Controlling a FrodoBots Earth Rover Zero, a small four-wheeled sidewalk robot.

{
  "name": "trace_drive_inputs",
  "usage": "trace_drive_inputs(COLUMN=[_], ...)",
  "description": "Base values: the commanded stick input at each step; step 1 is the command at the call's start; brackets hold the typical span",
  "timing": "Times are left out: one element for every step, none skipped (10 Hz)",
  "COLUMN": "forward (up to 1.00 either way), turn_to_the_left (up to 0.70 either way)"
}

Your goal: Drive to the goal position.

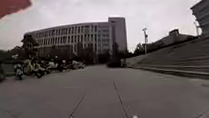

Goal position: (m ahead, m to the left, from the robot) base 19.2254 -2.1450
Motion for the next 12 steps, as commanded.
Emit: trace_drive_inputs(forward=[0.60, 0.60, 0.60, 0.60, 0.60, 0.60, 0.60, 0.60, 0.60, 0.60, 0.60, 0.60], turn_to_the_left=[0.00, 0.00, 0.00, 0.00, 0.00, 0.00, 0.00, 0.00, 0.00, 0.00, 0.00, 0.00])
